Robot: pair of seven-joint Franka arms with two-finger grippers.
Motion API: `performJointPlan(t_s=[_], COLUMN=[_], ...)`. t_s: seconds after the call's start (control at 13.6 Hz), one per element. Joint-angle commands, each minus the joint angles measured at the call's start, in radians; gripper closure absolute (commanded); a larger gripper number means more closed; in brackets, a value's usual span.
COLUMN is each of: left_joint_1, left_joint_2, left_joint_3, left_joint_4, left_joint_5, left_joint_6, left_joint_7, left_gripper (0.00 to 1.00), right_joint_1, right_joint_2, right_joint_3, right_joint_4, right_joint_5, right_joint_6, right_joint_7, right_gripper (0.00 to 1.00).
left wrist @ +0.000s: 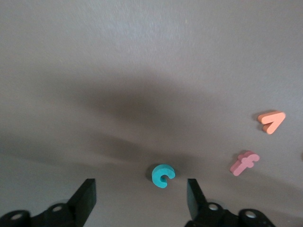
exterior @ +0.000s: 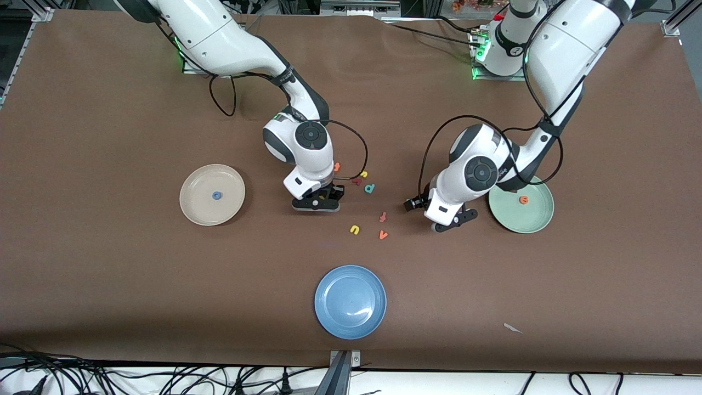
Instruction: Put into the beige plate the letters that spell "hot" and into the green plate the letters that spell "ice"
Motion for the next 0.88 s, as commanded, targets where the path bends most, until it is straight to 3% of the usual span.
performJointPlan(t_s=[0.0,0.22,0.52,0.81], left_joint_1=[-0.057,-0.097,-0.114,-0.119], left_joint_2=[0.023,0.023,0.042,0.057], left_joint_3=[0.033,0.047,0.049,0.050], left_joint_4=[0.007,0.000,-0.005,0.009], left_joint_5=[0.026,0.027,0.121,0.159], left_joint_6=[0.048,0.049,0.049,0.052], left_joint_7=[-0.059,-0.103,-0.172,-0.200], left_gripper=[0.24,0.28,0.30,0.37], right_joint_1=[0.013,0.013,0.013,0.013], right_joint_2=[0.017,0.017,0.004,-0.008], right_joint_3=[-0.018,-0.018,-0.016,-0.015], right_joint_4=[0.013,0.010,-0.006,-0.030], right_joint_5=[-0.022,-0.022,-0.017,-0.017], right_joint_6=[0.000,0.000,-0.003,-0.003], right_joint_7=[-0.005,0.004,0.012,0.018], right_gripper=[0.73,0.76,0.66,0.68])
